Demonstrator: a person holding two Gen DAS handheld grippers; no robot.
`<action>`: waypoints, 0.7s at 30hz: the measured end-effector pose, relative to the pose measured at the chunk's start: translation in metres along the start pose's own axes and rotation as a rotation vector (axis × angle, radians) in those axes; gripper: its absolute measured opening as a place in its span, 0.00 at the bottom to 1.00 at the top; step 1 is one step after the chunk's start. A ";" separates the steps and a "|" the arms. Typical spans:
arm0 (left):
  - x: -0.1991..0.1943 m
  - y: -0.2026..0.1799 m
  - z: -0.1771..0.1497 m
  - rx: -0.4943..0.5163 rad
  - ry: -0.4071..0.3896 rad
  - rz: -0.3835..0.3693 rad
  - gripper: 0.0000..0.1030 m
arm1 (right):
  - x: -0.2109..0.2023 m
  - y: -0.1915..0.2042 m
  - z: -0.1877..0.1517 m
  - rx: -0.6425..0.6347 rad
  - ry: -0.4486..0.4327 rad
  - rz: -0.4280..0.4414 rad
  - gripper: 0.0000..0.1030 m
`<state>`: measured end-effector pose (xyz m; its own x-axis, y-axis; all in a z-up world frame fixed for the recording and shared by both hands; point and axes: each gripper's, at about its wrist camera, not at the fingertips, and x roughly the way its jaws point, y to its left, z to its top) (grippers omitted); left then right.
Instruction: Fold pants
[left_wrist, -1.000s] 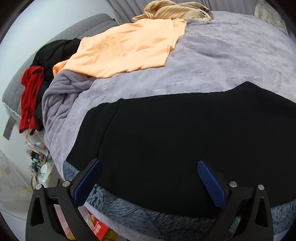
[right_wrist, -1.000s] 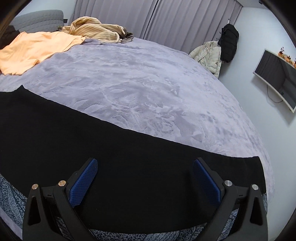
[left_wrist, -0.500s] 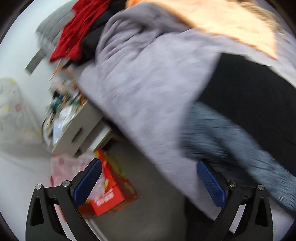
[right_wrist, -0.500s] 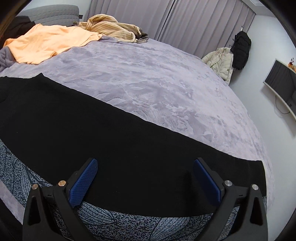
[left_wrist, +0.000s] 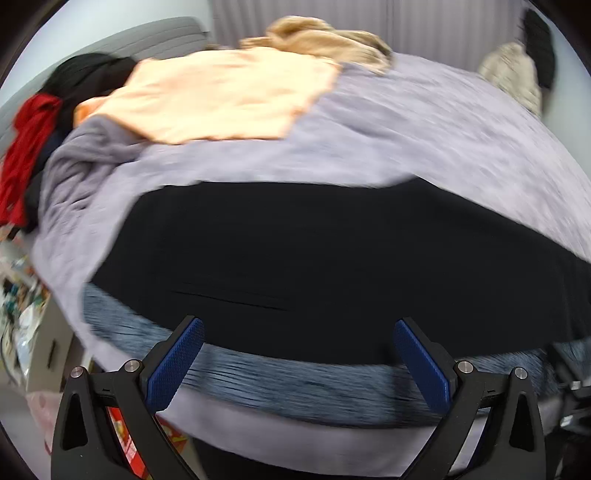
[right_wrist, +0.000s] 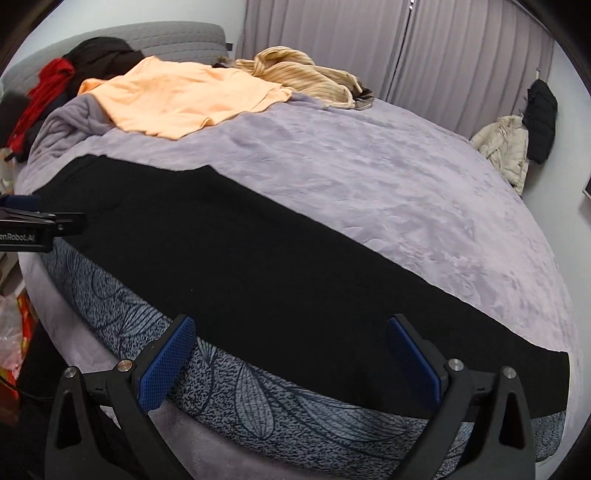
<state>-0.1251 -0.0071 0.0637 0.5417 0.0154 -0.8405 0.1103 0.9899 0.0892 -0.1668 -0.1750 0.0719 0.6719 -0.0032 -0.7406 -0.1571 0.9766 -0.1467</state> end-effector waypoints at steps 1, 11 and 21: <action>0.002 -0.014 -0.004 0.038 0.004 -0.002 1.00 | 0.002 0.004 -0.007 -0.025 0.010 -0.023 0.99; 0.012 0.005 -0.016 0.024 0.037 0.089 1.00 | -0.014 -0.106 -0.074 0.171 0.100 -0.151 1.00; -0.013 -0.110 -0.038 0.317 -0.051 0.002 1.00 | -0.017 -0.042 -0.045 0.011 0.030 -0.096 0.99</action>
<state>-0.1758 -0.1106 0.0450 0.5819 0.0019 -0.8132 0.3592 0.8966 0.2591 -0.2046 -0.2255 0.0607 0.6618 -0.1032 -0.7425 -0.0847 0.9738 -0.2109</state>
